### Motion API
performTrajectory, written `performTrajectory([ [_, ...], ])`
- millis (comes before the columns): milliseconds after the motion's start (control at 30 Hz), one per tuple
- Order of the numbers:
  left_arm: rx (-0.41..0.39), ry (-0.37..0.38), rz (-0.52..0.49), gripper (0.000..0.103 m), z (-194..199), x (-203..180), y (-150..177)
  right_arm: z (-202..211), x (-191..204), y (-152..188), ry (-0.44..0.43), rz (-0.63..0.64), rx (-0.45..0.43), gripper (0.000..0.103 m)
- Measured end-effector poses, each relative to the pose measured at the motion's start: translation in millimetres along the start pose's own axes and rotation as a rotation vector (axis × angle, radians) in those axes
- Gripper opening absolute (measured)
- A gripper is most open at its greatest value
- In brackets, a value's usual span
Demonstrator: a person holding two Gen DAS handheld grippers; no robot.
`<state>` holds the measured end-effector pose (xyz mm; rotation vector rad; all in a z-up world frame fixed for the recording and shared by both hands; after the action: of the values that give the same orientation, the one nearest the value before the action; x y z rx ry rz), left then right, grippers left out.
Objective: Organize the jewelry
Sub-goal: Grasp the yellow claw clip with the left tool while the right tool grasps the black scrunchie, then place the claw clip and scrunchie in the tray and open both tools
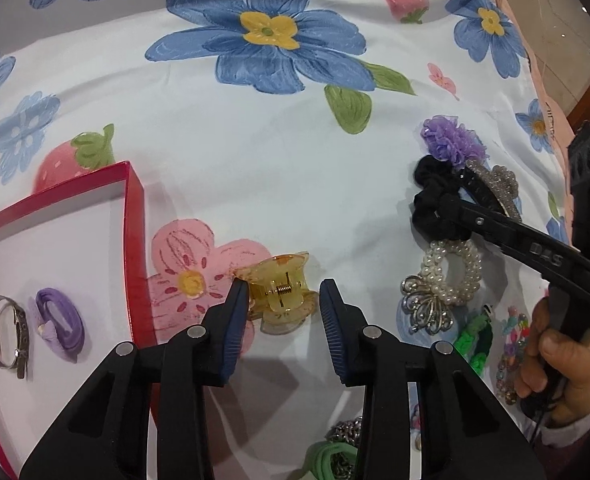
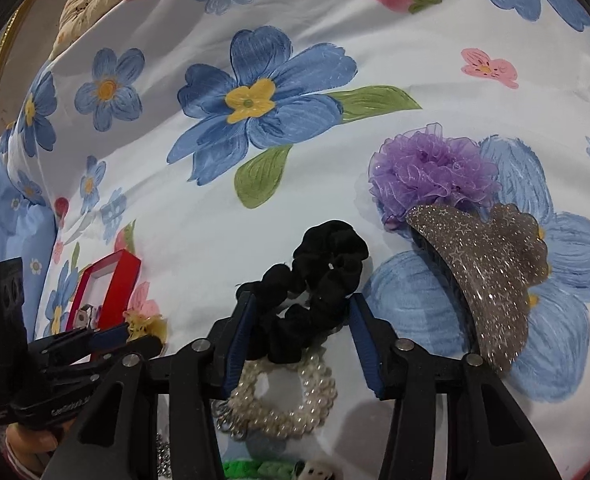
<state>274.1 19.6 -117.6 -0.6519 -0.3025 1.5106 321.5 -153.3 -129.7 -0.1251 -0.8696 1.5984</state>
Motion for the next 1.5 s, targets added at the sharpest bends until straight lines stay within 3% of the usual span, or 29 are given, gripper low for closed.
performTrajectory([
  [33, -0.004, 0.002, 0.001, 0.035, 1.1, 0.1, -0.1, -0.7, -0.5, -0.1, 0.003, 0.004, -0.002, 0.019],
  [233, -0.043, 0.021, 0.025, 0.035, 17.1, 2.7, -4.2, 11.6, 1.2, -3.8, 0.012, 0.029, -0.053, 0.006],
  [633, -0.148, 0.036, 0.098, 0.035, 86.4, 26.2, 9.3, 57.3, 48.9, -2.0, -0.102, 0.059, -0.112, 0.005],
  [900, -0.183, 0.014, 0.16, 0.035, 124.0, 54.6, 35.4, 64.3, 100.4, 22.7, -0.217, 0.075, -0.075, 0.005],
  [1500, -0.209, -0.076, 0.273, 0.035, 164.0, 121.9, 83.1, 59.0, 190.5, 62.6, -0.346, 0.16, 0.002, 0.006],
])
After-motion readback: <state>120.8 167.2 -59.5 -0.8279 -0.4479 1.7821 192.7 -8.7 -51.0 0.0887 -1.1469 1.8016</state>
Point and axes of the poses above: each gripper's, at about its wrist camera, not at the fingertips, and z roughly against the way its jaws point, x to its left, y to its underside, the point moved 5 cm from there along -z, roughly the way its jaws point, and after that the axes turned 7 degrees about -x, right-handed, at the moved point
